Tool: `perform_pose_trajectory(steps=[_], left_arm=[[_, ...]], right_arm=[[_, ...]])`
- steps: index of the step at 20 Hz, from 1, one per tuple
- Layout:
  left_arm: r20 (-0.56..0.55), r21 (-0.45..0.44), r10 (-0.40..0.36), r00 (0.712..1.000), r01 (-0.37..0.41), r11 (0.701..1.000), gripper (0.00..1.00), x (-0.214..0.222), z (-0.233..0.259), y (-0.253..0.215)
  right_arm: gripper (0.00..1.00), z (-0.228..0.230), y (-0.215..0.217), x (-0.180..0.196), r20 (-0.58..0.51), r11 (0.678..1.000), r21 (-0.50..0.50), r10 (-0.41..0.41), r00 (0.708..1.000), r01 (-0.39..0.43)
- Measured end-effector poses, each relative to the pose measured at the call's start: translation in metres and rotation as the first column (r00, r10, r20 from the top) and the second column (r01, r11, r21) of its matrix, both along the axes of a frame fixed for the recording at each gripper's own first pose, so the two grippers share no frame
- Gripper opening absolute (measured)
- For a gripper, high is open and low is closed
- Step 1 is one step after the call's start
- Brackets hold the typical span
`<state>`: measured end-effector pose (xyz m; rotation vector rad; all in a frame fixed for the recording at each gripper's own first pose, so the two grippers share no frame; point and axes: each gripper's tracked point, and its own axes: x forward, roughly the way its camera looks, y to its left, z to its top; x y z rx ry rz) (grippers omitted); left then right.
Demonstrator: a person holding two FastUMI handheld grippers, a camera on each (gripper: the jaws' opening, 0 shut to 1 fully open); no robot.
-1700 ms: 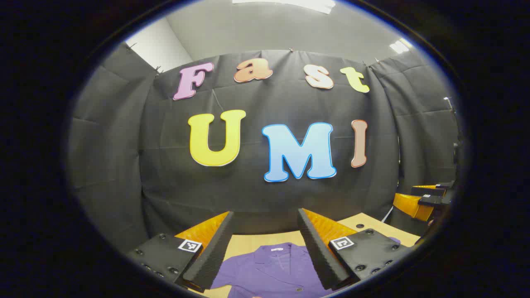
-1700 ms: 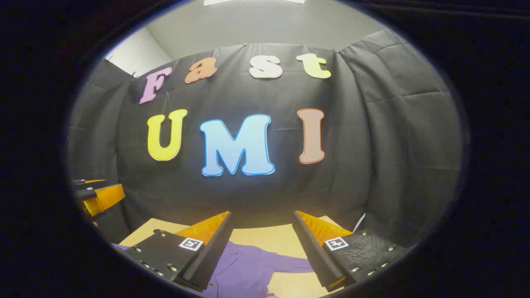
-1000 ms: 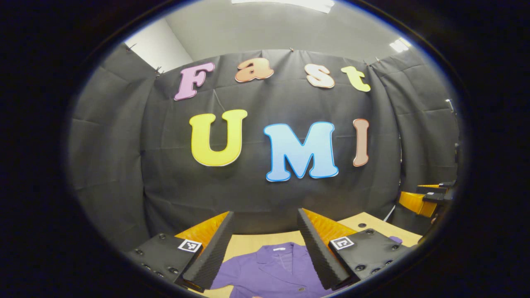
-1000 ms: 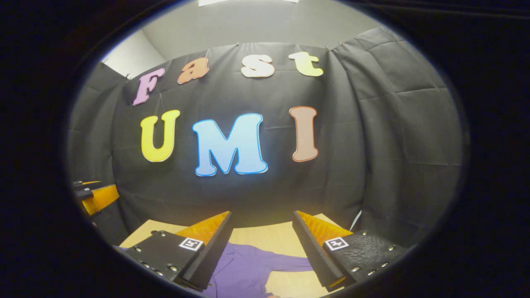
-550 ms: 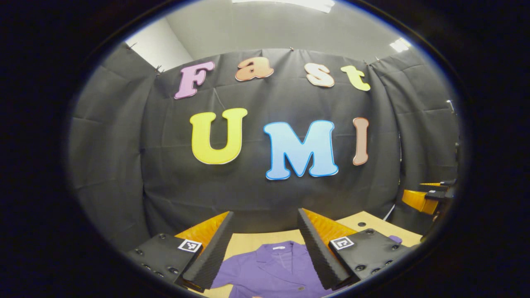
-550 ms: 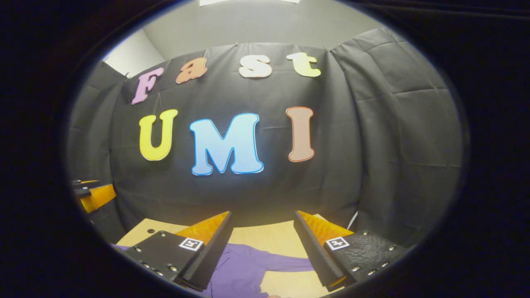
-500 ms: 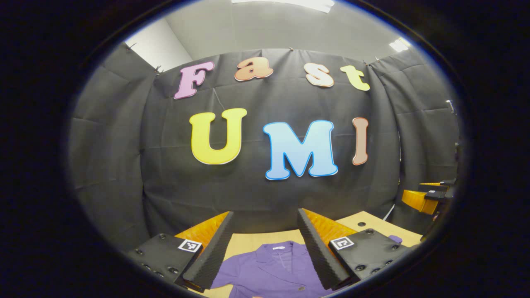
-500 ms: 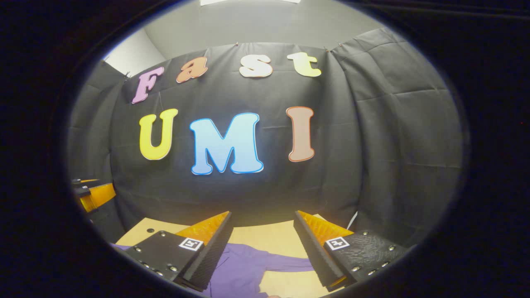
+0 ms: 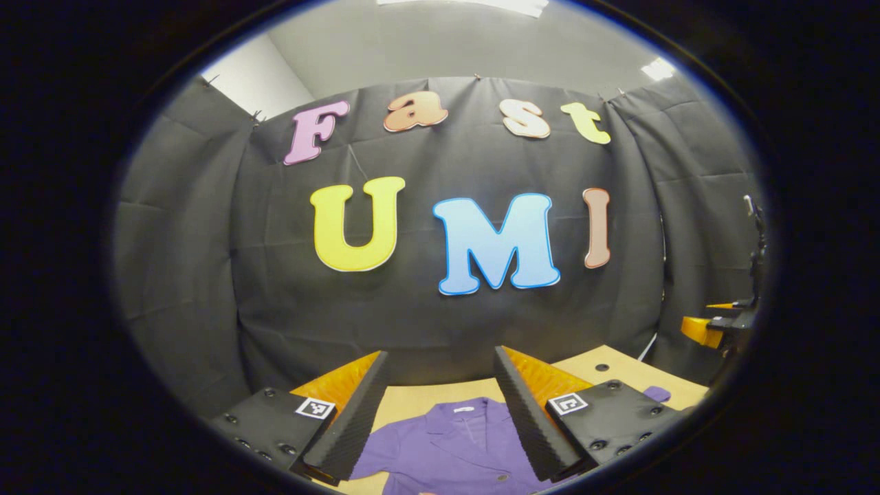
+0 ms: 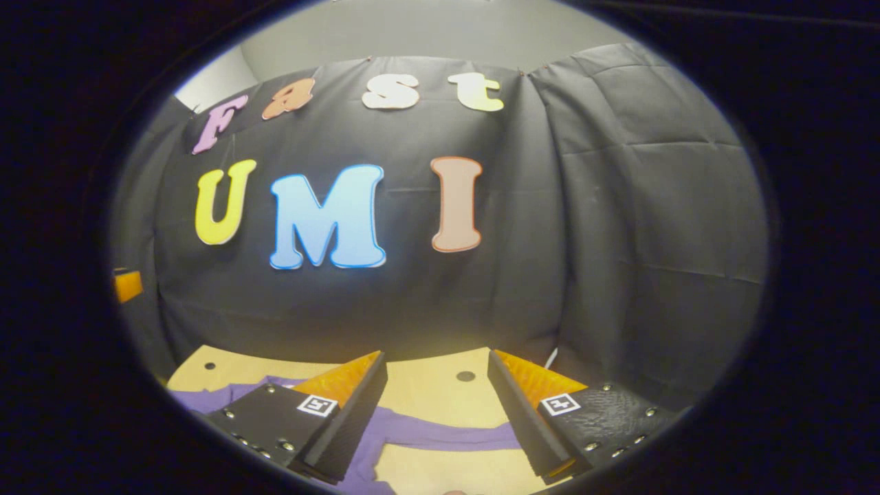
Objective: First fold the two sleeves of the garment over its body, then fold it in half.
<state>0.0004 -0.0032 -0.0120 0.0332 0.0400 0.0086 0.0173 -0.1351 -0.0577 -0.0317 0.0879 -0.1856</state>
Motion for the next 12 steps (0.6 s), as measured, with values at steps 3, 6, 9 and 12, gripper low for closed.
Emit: perform_pose_trajectory(steps=[3, 6, 9, 12], left_arm=[[-0.014, 0.006, -0.003, 1.0, 0.003, 1.0, 0.99, 0.004, -0.003, -0.005], [-0.033, -0.012, 0.005, 0.999, -0.005, 1.0, 0.99, 0.006, -0.01, -0.007], [-0.065, -0.027, 0.007, 0.998, -0.009, 1.0, 0.99, 0.009, -0.022, -0.014], [-0.095, -0.028, 0.015, 0.995, -0.018, 0.999, 0.99, 0.014, -0.029, -0.018]], right_arm=[[0.92, -0.045, -0.04, 0.014, -0.098, 0.999, -0.002, -0.032, 0.995, 0.032], [0.92, -0.094, -0.082, 0.031, -0.175, 0.997, -0.032, -0.081, 0.981, 0.077], [0.92, -0.142, -0.113, 0.043, -0.251, 0.994, -0.018, -0.108, 0.962, 0.106], [0.92, -0.2, -0.138, 0.055, -0.36, 0.994, -0.031, -0.111, 0.926, 0.107]])
